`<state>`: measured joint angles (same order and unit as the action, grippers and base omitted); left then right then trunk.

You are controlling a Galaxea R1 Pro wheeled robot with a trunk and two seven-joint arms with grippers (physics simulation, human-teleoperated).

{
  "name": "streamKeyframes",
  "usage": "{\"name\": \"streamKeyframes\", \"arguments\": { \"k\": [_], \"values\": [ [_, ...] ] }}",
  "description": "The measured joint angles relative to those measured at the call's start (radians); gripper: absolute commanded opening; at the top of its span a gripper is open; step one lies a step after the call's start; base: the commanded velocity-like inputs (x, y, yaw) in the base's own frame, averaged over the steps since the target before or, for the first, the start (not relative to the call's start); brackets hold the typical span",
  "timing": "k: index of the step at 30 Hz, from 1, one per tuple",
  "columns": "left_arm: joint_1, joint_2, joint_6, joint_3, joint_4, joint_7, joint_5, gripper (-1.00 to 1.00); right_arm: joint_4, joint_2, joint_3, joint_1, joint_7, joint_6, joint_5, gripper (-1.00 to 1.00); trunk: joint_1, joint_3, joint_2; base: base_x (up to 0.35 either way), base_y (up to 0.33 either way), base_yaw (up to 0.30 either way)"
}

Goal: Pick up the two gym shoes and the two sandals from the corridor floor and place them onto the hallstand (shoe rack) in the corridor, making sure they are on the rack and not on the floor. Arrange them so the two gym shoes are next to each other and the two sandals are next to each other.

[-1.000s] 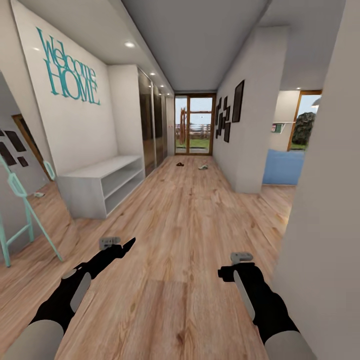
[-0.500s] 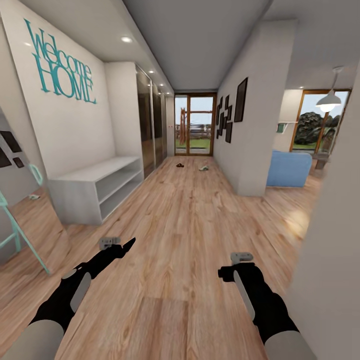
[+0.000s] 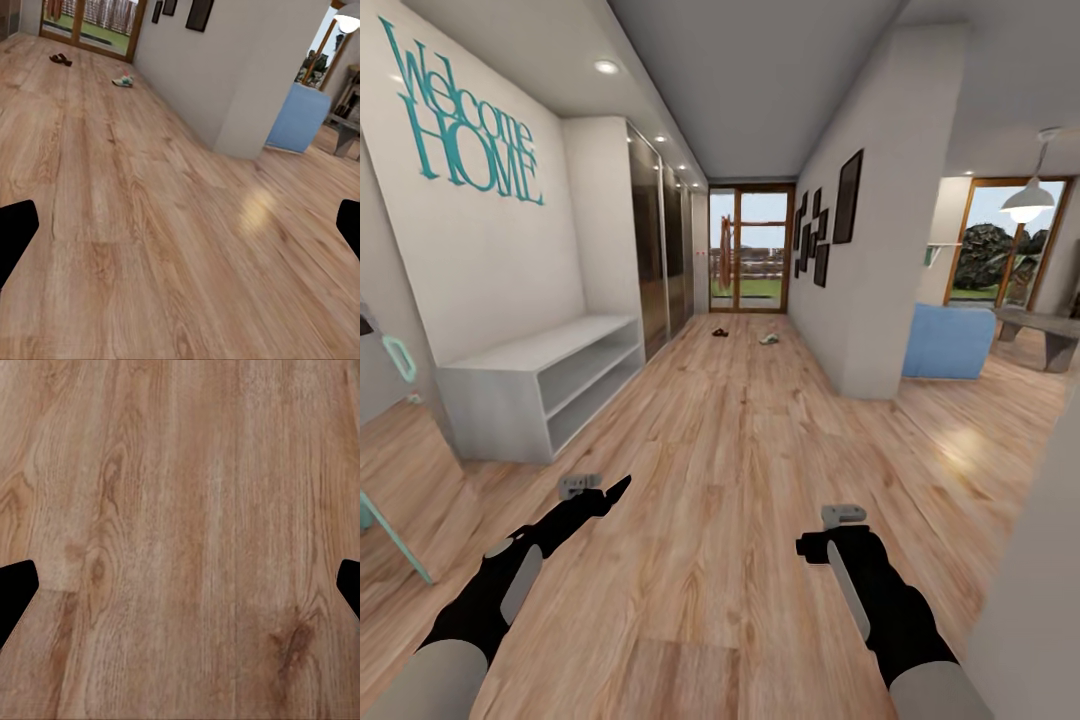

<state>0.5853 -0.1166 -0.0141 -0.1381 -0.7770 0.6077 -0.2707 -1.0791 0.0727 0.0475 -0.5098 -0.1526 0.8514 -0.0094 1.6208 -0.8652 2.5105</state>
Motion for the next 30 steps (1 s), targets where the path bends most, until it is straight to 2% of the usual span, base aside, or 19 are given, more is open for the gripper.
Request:
{"name": "streamKeyframes", "arguments": {
  "k": [30],
  "values": [
    [0.000,0.000,0.000,-0.001,0.000,0.001,0.000,1.00,0.000,0.000,0.000,0.000,0.000,0.000,0.000,1.00,0.000,0.000,0.000,0.349,0.000,0.000]
  ]
}}
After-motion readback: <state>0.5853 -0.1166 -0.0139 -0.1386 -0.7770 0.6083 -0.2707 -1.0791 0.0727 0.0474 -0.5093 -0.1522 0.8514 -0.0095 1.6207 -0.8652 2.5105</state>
